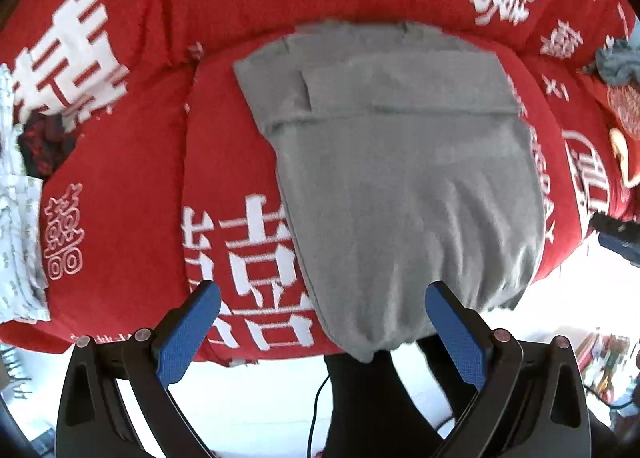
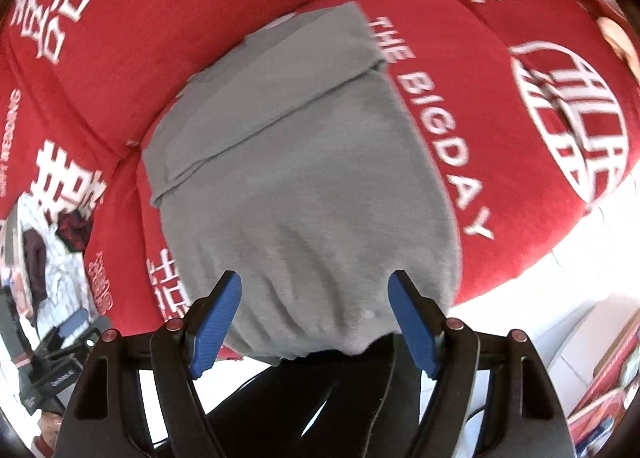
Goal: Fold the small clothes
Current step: 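Move both open tools to the sweater hem, then grasp the hem with both tools, fold it toward the collar, release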
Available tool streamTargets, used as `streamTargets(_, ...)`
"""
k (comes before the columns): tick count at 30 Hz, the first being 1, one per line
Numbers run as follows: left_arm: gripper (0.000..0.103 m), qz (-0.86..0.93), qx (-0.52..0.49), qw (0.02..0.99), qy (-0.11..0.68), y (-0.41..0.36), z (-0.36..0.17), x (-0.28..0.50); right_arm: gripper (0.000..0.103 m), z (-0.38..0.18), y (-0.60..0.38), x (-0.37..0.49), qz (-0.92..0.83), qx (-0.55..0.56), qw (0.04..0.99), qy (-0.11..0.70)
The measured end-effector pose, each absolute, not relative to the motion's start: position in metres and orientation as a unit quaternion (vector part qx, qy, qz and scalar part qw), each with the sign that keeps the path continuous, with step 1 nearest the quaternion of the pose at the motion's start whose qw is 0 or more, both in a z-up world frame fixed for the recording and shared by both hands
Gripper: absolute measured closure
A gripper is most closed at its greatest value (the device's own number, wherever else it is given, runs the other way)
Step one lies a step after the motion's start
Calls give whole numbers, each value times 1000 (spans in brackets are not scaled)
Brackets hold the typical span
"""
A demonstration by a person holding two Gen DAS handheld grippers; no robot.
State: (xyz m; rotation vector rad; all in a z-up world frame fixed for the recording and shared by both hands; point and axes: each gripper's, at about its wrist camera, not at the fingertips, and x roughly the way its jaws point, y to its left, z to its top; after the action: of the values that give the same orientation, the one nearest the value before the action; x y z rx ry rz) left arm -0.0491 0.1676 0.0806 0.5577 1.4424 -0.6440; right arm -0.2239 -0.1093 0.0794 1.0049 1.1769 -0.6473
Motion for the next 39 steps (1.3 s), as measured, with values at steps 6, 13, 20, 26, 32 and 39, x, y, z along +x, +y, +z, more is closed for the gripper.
streamTargets(6,1,-280,268,659,644,181,63,-68,24,75,-109,-267,-316,473,648,507)
streamTargets(13,1,-222,214,680,666,203,50,-86,24,60,-117,-291,-283,475,649,523)
streamTargets(20,1,-187,201,673,686,193,12,-136,24,28,-127,-332,-229,443,652,570)
streamTargets(26,1,-173,176,666,704,199,-15,-164,24,-17,-127,-352,-195,432,630,615)
streamTargets(32,1,-161,160,654,722,212,-62,-158,24,-68,-112,-338,-153,414,631,638)
streamTargets(39,1,-172,119,644,736,219,-111,-153,24,-110,-100,-313,-126,375,647,652)
